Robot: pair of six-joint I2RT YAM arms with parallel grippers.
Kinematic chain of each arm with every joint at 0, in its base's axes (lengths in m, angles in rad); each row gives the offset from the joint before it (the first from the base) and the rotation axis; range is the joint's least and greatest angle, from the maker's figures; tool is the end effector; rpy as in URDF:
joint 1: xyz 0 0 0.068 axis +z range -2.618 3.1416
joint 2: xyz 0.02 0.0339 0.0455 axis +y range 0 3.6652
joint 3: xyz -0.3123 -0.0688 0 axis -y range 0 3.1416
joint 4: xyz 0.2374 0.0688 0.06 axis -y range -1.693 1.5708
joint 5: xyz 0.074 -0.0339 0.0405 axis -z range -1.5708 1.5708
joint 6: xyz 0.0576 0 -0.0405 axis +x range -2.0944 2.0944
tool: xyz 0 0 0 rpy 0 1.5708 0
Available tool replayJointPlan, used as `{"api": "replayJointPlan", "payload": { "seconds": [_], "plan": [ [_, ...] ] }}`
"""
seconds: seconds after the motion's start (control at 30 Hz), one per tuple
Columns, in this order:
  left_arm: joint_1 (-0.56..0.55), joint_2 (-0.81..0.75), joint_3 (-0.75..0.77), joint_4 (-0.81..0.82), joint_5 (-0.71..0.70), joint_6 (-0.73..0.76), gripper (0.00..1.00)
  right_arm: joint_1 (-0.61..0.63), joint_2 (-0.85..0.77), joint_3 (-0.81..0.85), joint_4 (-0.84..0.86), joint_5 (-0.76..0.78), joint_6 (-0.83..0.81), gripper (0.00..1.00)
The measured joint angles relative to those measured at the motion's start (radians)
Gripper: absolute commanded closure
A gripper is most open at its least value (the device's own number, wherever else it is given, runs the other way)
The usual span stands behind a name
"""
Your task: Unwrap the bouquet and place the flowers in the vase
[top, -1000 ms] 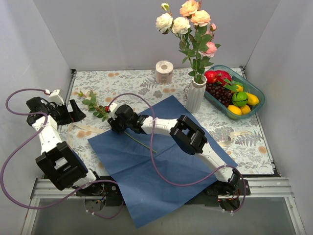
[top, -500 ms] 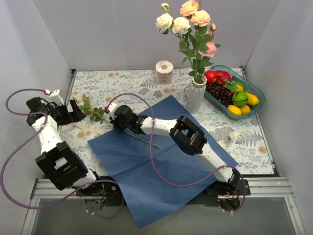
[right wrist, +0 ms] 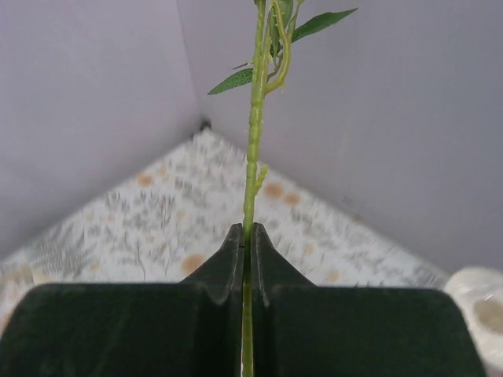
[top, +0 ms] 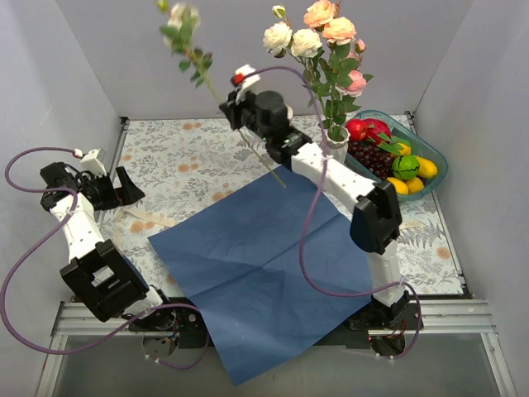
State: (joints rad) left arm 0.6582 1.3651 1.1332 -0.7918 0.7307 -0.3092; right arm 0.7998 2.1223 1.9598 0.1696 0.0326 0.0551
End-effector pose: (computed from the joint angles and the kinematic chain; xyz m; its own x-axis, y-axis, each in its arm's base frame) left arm 0.2307 0.1298 0.3232 -0.5885 -0.7415 -0.3221 -0.3779 0.6045 -0.7012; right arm 0.3910 0.3997 0.4012 -0.0333 0.0447 -0.9984 -0.6933 0.7185 0.0553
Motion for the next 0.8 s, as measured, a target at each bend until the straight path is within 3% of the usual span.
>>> {"api": "replayJointPlan", "payload": {
  "seconds": [0.13,0.4,0.57,0.8],
  "plan": [
    [0.0,0.0,0.0,-0.016,0.01,0.007,0.02,-0.037,-0.183,-0.029,0.145,-0.014,0.0,0.99],
    [0.0,0.003,0.002,-0.021,0.021,0.006,0.02,-0.123,-0.528,-0.272,0.612,-0.11,0.001,0.99],
    [0.001,0.003,0.002,-0.019,0.019,0.007,0.02,-0.233,-0.589,-0.456,0.863,-0.123,0.014,0.99],
    [0.001,0.008,0.001,-0.013,0.016,0.011,0.02,-0.359,-0.57,-0.589,0.939,-0.145,0.075,0.99]
  ]
}}
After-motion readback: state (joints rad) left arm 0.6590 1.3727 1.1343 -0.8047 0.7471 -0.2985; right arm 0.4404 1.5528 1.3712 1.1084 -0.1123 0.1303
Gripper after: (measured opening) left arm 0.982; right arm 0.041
